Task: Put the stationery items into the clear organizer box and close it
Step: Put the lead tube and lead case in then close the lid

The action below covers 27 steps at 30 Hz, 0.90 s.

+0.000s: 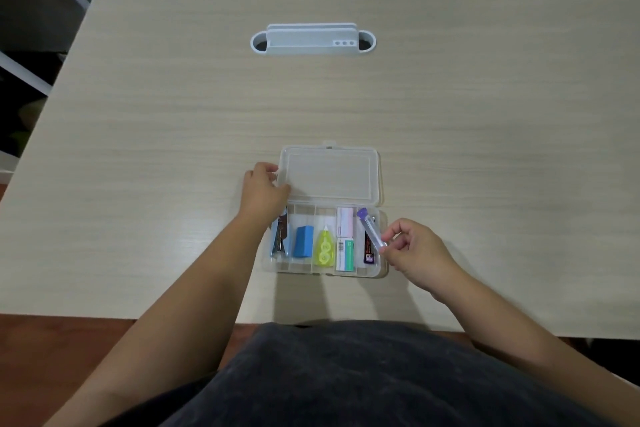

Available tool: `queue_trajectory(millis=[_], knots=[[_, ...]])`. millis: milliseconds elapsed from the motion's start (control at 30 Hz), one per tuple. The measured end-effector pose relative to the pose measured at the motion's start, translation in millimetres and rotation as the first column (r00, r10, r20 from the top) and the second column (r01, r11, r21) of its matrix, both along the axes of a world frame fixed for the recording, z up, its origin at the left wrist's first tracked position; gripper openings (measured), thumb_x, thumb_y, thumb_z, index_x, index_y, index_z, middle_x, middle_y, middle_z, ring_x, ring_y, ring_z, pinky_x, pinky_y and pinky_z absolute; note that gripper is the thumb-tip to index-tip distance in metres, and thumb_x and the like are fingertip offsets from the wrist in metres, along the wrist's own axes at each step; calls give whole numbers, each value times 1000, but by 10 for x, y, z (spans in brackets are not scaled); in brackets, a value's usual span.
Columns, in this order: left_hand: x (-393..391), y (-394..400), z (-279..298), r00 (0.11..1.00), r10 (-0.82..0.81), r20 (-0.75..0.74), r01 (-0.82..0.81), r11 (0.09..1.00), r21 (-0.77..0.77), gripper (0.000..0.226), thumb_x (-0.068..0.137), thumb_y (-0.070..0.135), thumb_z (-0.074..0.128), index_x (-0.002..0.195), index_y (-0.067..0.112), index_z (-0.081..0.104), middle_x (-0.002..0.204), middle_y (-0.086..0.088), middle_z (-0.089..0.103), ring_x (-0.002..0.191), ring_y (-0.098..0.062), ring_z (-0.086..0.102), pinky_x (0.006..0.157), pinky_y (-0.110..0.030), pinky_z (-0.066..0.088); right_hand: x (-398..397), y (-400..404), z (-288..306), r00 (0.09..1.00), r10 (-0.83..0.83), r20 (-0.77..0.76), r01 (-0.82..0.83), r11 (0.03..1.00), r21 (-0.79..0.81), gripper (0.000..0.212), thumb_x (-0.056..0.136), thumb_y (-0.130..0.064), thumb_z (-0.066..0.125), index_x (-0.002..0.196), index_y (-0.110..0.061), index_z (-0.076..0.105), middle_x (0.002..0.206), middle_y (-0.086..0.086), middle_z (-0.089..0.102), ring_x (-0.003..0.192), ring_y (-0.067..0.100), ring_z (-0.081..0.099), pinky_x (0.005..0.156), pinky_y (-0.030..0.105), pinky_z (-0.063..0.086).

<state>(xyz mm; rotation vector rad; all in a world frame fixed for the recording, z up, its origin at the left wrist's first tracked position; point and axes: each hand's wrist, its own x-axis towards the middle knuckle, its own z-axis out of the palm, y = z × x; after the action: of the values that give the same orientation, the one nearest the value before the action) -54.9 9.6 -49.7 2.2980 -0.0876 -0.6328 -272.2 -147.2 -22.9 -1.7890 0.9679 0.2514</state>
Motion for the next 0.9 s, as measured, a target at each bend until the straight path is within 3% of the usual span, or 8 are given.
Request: queue_trajectory(millis=[200, 300, 400, 467, 567, 667, 800, 900], knots=[[82, 25, -30, 958, 170, -230, -208, 966, -153, 43, 85, -6, 54, 122, 15, 49, 108, 0, 62, 90, -23, 63, 72, -36, 54, 69, 142, -3, 999, 36, -27, -38, 997, -74, 14, 84, -10, 65, 79, -22, 60, 69, 3, 65, 59, 6, 54, 53, 20, 37], [92, 60, -25, 929, 150, -339, -242, 937, -250, 42, 90, -6, 55, 127, 13, 48, 106, -5, 67, 88, -23, 65, 70, -35, 54, 121, 186, -17, 999, 30, -38, -33, 996, -79, 12, 84, -12, 67, 80, -22, 60, 78, 10, 71, 64, 9, 62, 52, 20, 39], [95, 107, -1, 929, 119, -352, -232, 925, -300, 44, 88, -13, 51, 124, 12, 54, 98, -6, 68, 79, -19, 66, 58, -25, 51, 142, 211, -39, 999, 42, -26, -43, 997, -63, 13, 81, -15, 72, 80, -22, 61, 71, 13, 67, 68, 21, 66, 58, 25, 48], [89, 145, 17, 925, 115, -361, -246, 907, -342, 48, 87, -17, 49, 123, 15, 55, 93, -5, 66, 75, -16, 64, 53, -20, 52, 145, 218, -57, 998, 55, -35, -56, 998, -36, 16, 77, -19, 77, 82, -19, 61, 65, 6, 59, 61, 18, 58, 58, 26, 46], [82, 206, 51, 930, 116, -348, -255, 887, -385, 49, 86, -18, 50, 121, 16, 57, 92, -5, 64, 72, -14, 64, 53, -17, 53, 149, 187, -71, 999, 14, -38, -15, 1000, -25, 25, 72, -26, 81, 83, -15, 61, 64, 1, 52, 57, 14, 49, 52, 24, 40], [100, 288, 80, 942, 79, -326, -225, 870, -439, 42, 88, -14, 52, 113, 19, 61, 94, -6, 65, 75, -13, 65, 56, -17, 54, 193, 90, -85, 993, -120, 10, 120, 992, -24, 15, 82, -27, 71, 84, -15, 61, 65, 1, 54, 57, 14, 49, 54, 26, 40], [94, 399, 139, 947, -2, -322, -174, 837, -518, 34, 91, -8, 54, 101, 22, 66, 106, -5, 67, 95, -19, 64, 79, -26, 55, 285, -94, -131, 931, -366, 21, 353, 910, 218, 9, 92, -21, 50, 84, -18, 55, 76, 8, 57, 56, 17, 48, 53, 28, 40], [46, 469, 232, 938, -12, -347, -189, 821, -538, 37, 90, -14, 44, 99, 13, 67, 103, -4, 69, 96, -20, 66, 82, -21, 56, 336, -188, -139, 924, -380, -45, 367, 849, 379, 20, 95, -32, 46, 88, -17, 56, 75, 6, 55, 57, 17, 47, 53, 28, 40]])
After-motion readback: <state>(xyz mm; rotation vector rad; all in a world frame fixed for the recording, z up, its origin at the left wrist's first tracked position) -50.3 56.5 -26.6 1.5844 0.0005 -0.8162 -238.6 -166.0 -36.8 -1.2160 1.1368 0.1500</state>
